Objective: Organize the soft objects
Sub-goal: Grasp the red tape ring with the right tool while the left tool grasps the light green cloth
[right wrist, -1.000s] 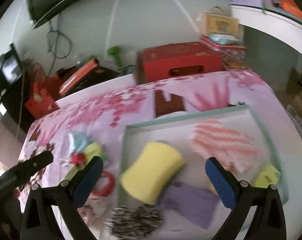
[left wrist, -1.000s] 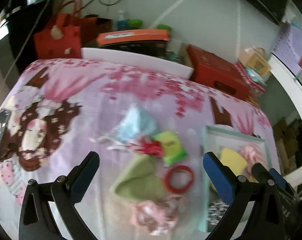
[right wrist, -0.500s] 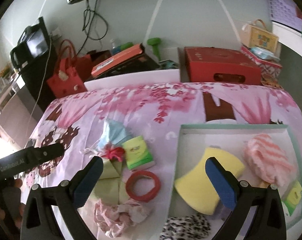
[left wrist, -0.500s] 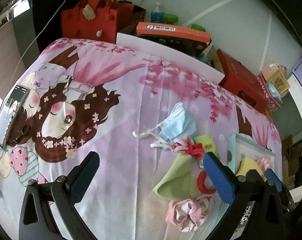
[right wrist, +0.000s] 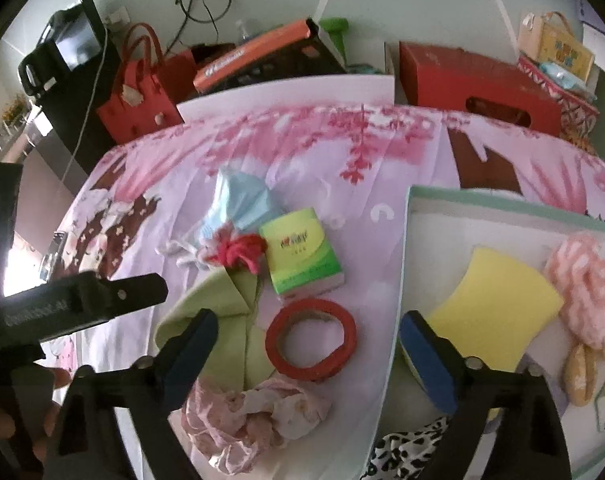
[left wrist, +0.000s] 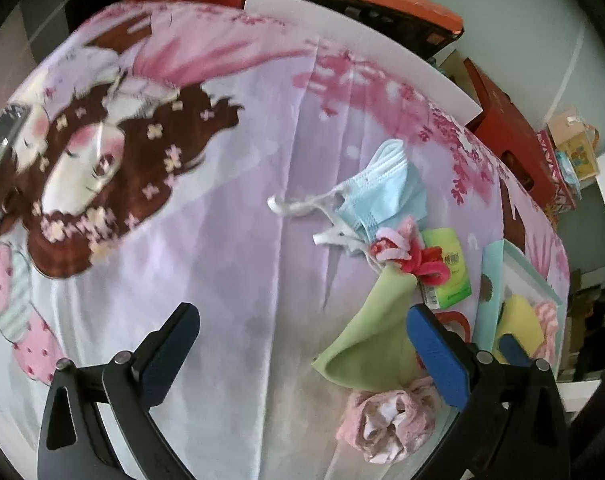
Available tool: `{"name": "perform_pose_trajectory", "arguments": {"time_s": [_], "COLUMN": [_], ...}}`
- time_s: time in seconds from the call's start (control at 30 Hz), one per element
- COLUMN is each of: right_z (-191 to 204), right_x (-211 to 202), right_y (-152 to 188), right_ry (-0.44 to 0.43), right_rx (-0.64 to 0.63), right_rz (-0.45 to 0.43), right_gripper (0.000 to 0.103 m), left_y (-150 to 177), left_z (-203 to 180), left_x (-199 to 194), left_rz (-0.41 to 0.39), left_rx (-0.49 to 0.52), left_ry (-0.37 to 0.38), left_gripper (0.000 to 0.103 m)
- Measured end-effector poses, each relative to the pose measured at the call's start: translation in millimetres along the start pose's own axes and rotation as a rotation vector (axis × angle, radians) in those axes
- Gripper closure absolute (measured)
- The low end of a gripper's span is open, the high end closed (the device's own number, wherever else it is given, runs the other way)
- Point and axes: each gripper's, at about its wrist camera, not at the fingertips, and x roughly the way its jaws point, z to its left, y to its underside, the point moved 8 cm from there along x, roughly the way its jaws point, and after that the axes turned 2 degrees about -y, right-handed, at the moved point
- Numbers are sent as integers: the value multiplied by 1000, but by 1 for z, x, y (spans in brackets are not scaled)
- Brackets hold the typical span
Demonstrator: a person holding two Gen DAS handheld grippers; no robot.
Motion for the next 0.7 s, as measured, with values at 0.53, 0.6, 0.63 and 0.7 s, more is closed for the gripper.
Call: {"name": "perform_pose_trajectory", "arguments": {"time_s": [0.53,0.6,0.63,0.7], "right_z": [8,7,6,5], "right_x": [17,19,19,21], "right_y": [10,11,11,12], "right_ry": [7,13,15,18], "right_rx": [-59,-59,-58,-59], "right_rz": [61,66,68,71], "right_gripper": [36,36,36,36], "left_y": [12,13,13,13], "left_z": [-29,-29,-30,-30], "left_x": [25,28,28,29], "left_rz": [77,79,77,74], "left_rx": [77,87,93,102], "left_ry": [35,27,20,16], "left_gripper": [17,23,28,37]}}
